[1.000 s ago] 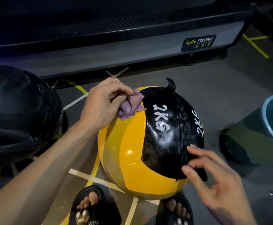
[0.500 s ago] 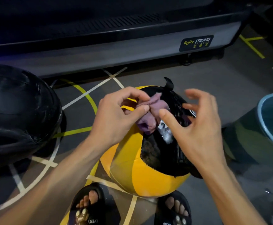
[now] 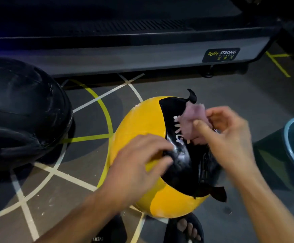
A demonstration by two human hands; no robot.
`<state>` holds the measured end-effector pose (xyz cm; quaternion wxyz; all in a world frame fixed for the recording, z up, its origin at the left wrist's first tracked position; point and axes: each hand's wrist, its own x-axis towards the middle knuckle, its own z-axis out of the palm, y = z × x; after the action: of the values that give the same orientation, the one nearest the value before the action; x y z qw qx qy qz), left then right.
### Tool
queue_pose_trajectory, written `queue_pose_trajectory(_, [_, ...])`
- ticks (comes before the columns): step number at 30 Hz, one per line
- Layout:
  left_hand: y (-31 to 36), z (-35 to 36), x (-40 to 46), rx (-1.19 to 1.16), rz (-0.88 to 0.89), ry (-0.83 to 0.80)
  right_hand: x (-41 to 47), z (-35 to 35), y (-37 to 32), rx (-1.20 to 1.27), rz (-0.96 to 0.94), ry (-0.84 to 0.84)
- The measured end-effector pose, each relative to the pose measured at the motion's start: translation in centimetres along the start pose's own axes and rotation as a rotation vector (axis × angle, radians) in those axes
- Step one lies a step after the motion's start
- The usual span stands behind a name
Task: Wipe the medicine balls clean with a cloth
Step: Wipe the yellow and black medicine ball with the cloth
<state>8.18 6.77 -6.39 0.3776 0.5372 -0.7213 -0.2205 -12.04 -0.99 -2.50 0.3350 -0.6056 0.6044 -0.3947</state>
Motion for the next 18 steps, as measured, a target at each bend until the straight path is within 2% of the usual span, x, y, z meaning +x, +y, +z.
queue_pose_trajectory(2, [-0.1, 2.1, -1.1, 0.305, 0.208, -0.197, 2.0, 0.0, 0.5, -0.299, -0.184, 0.046])
queue_pose_trajectory(4, [-0.4, 3.4, -1.7, 0.475, 0.27, -0.368, 2.8, 1.2, 1.1, -0.455, -0.338, -0.068])
queue_pose_trajectory(5, [-0.6, 3.7, -1.8, 0.497, 0.283, -0.392, 2.5, 1.9, 1.4, -0.477, -0.412, -0.148])
queue_pose_trajectory(9, [-1.5, 3.8, -2.3, 0.438, 0.325, -0.309, -0.7, 3.2, 2.3, -0.419, -0.698, -0.439])
queue_pose_trajectory(11, [-1.7, 3.9, -2.7, 0.439, 0.326, -0.295, -0.8, 3.2, 1.9, -0.484, -0.867, -0.6])
queue_pose_trajectory(13, [-1.9, 4.0, -2.9, 0.463, 0.312, -0.311, 0.9, 2.9, 1.6, -0.491, -0.925, -0.716])
queue_pose_trajectory(15, [-2.2, 3.8, -2.9, 0.48, 0.305, -0.339, 3.8, 2.8, 1.3, -0.536, -0.818, -0.627])
queue_pose_trajectory(18, [-2.7, 3.4, -2.9, 0.472, 0.306, -0.382, 7.9, 3.1, 1.3, -0.647, -0.539, -0.261])
